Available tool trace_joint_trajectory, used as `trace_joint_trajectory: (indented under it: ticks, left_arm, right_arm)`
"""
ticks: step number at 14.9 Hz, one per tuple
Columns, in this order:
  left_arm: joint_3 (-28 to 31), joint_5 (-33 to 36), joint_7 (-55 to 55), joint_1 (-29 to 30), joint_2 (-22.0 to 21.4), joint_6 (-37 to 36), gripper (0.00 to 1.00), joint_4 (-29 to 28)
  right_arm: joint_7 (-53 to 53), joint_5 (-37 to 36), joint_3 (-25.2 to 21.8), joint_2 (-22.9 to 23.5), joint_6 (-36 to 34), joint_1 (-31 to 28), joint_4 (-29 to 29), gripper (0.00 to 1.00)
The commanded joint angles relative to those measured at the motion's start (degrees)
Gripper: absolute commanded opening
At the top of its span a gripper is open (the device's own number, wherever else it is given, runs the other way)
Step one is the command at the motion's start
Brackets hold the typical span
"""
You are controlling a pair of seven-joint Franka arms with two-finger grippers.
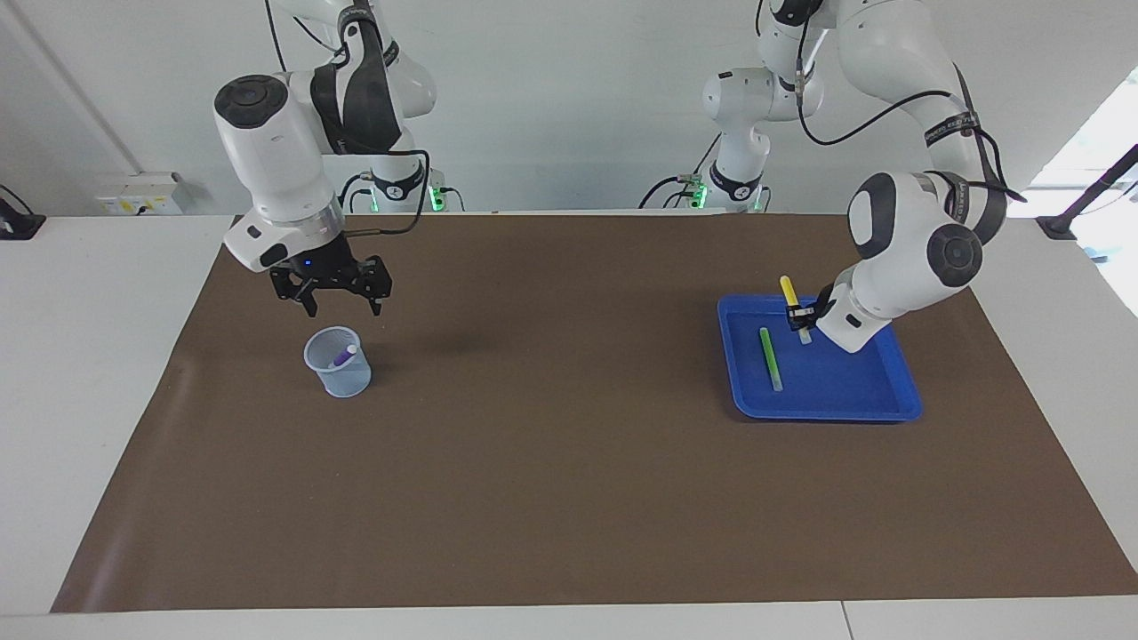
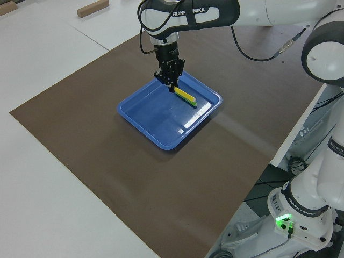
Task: Right arm passes pens to left for tray arrangement
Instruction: 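Lower the yellow pen into the tray while the right gripper withdraws, then release the yellow pen beside the green pen with the left gripper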
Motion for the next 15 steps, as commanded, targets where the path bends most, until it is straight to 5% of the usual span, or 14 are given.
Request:
trace_joint_trajectory:
  ticks: [1, 14, 15]
  left_arm:
    - [0.0, 1.3, 1.3, 1.0, 2.6, 2.4, 0.0, 1.8]
    - [0.0, 0.7, -4.4, 2.3, 1.4, 9.6, 0.02, -4.9]
    - [0.0, 0.7, -3.9, 2.5, 1.3, 9.6, 0.99, -4.9]
  right_arm:
    - [-1.0, -2.3, 0.6, -1.3, 4.8, -0.8, -5.6, 1.0]
    - [-0.9, -10.3, 0.8, 2.0, 18.2, -0.1, -15.0, 0.99]
    - [-0.9, -10.9, 0.8, 2.0, 18.7, -0.2, -15.0, 0.97]
